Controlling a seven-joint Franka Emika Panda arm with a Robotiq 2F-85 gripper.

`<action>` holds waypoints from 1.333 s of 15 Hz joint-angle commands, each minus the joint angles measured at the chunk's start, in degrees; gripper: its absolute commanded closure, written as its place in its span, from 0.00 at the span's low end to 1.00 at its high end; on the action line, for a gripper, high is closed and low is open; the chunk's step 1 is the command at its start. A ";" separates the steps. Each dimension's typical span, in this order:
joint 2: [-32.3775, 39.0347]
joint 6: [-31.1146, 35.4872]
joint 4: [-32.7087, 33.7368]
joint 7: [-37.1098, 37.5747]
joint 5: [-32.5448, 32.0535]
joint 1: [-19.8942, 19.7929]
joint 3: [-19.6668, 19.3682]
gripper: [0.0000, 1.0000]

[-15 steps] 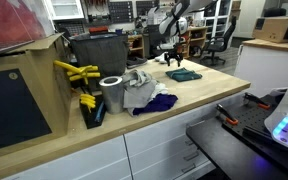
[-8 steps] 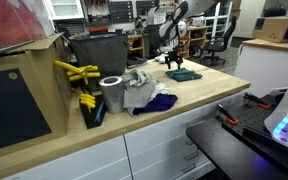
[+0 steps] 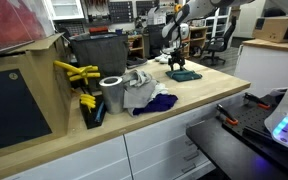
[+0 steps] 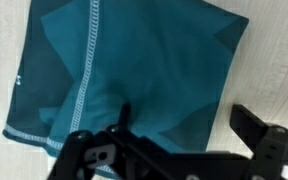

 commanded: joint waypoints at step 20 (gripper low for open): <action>-3.15 -9.22 0.29 1.15 -2.41 2.73 0.74 1.00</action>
